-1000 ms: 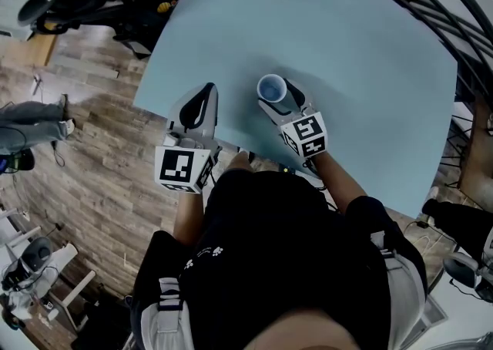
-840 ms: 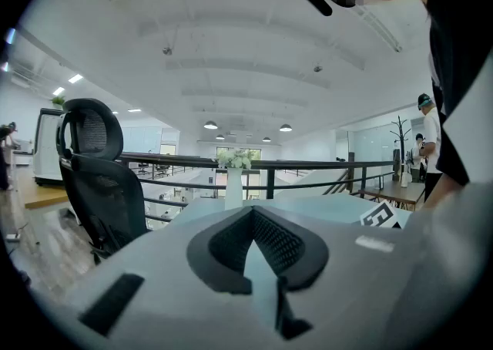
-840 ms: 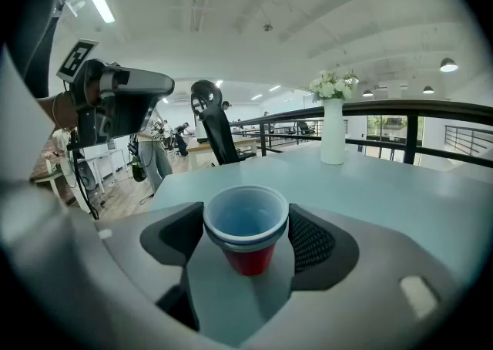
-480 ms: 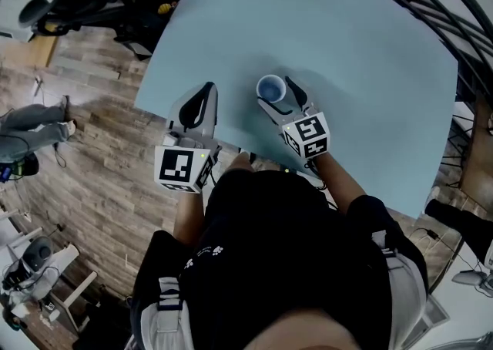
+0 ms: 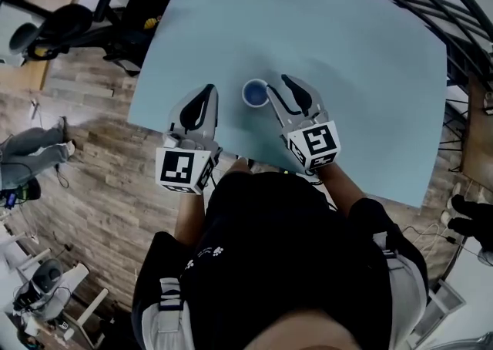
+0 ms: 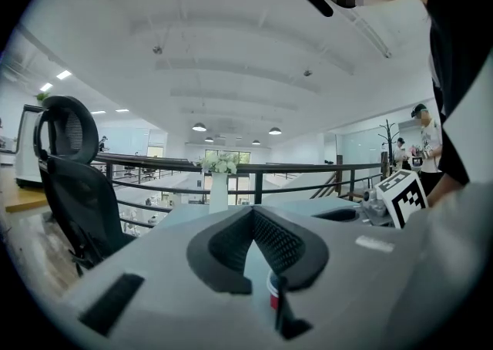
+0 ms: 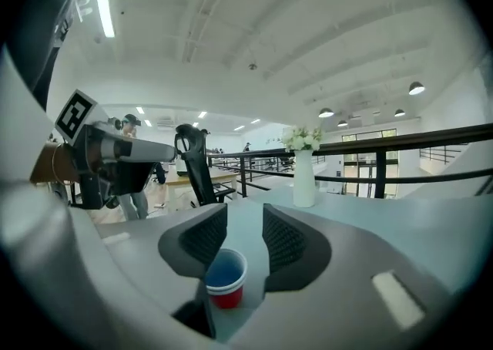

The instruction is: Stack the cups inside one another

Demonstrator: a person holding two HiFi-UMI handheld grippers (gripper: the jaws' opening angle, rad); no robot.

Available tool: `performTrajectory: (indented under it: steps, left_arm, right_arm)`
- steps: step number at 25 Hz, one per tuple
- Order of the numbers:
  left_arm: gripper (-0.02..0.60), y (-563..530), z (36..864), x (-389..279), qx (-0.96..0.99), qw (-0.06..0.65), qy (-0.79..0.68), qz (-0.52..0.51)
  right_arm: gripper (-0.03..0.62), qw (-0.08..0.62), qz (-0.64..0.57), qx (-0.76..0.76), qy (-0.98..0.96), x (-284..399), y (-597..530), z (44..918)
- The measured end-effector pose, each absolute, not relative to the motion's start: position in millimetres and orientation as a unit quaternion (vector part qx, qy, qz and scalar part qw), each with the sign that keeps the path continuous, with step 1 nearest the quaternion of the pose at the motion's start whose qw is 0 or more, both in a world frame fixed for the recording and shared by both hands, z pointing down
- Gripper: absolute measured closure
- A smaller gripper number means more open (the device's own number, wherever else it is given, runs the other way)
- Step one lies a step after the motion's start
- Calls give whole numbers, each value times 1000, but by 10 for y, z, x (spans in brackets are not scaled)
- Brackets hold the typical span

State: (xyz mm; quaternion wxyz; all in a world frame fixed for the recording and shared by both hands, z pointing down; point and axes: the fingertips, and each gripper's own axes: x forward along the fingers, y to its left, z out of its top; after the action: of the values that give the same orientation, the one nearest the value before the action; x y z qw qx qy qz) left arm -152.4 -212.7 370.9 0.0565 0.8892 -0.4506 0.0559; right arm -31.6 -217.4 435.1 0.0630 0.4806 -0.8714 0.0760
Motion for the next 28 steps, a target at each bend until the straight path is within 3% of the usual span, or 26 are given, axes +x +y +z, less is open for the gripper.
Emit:
performTrajectory:
  steps: [6, 18, 28]
  left_arm:
    - [588, -2139, 3680, -1212, 905, 52, -418, 55]
    - [588, -2097, 3700, -759, 921, 51, -382, 56]
    - [588, -2074, 3703, -701, 919, 54, -386, 58]
  right_arm:
    - [583, 47, 69, 527, -846, 37, -2137, 4134]
    - [583, -6, 88, 576, -813, 589, -1969, 3925]
    - [583, -11, 75, 566, -821, 648, -1955, 3820]
